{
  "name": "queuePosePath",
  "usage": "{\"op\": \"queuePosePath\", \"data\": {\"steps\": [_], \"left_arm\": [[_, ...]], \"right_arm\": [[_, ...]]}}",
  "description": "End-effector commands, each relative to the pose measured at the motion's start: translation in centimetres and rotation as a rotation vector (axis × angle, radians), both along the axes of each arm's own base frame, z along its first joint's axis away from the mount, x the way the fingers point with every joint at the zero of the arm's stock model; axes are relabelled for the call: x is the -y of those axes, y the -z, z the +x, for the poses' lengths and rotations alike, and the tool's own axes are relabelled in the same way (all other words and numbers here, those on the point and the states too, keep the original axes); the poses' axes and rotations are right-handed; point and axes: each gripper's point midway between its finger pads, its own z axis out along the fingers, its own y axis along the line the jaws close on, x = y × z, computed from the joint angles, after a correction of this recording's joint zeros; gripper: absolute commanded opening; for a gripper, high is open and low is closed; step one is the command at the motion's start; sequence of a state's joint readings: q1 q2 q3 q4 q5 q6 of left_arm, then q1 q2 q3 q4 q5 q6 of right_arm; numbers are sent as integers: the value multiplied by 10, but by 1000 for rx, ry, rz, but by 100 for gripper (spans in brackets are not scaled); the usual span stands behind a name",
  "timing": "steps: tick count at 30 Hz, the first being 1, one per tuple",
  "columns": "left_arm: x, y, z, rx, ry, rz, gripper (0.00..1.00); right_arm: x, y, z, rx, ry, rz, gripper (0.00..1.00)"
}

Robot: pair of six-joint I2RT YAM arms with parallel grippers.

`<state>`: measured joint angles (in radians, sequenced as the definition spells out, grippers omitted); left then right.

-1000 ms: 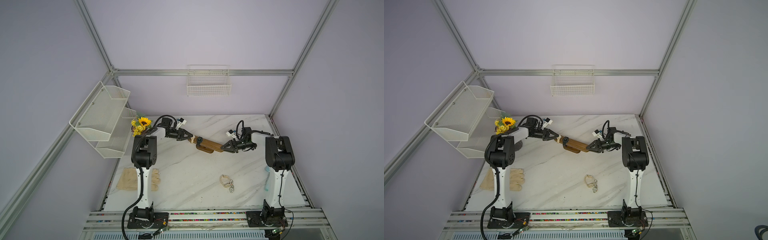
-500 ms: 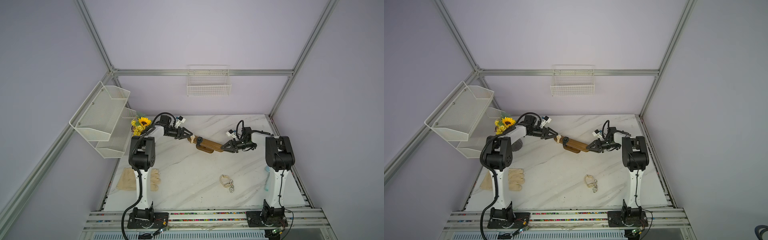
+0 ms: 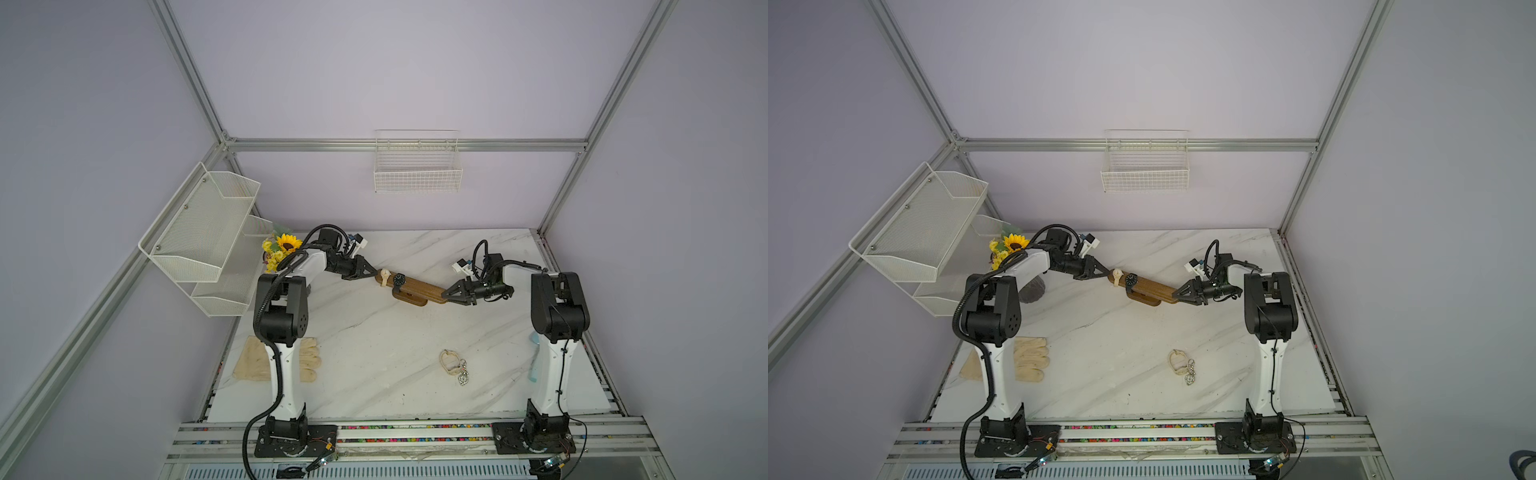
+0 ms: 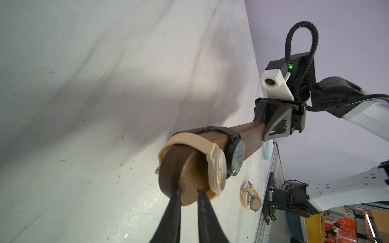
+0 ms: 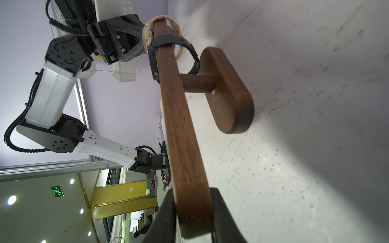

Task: Place watch on stand
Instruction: Place the watch on the stand.

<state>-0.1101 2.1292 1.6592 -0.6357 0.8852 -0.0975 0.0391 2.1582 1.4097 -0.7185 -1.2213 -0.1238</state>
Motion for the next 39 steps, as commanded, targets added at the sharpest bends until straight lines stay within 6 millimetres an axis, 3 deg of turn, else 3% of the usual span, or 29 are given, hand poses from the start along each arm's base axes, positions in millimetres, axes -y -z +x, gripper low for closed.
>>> {"op": "queuePosePath", "data": {"steps": [1, 5, 8, 18, 25, 30, 39], "left_arm": [[0, -26, -3, 74, -35, 66, 11], [12, -51, -7, 117, -32, -22, 5], [22, -58, -10, 133, -17, -38, 0], [43, -33, -8, 81, 28, -45, 0], [36, -15, -12, 54, 9, -6, 0], [17, -4, -2, 23, -37, -2, 0], [2, -26, 9, 73, -70, -9, 0]], "right_arm": [[17, 42, -4, -84, 29, -186, 0], [17, 43, -3, -86, 32, -188, 0], [17, 43, -3, -90, 32, -188, 0], [18, 44, -2, -91, 36, -192, 0], [18, 46, -2, -94, 37, -194, 0], [18, 43, -2, -86, 36, -191, 0], [18, 44, -2, -90, 36, -191, 0]]}}
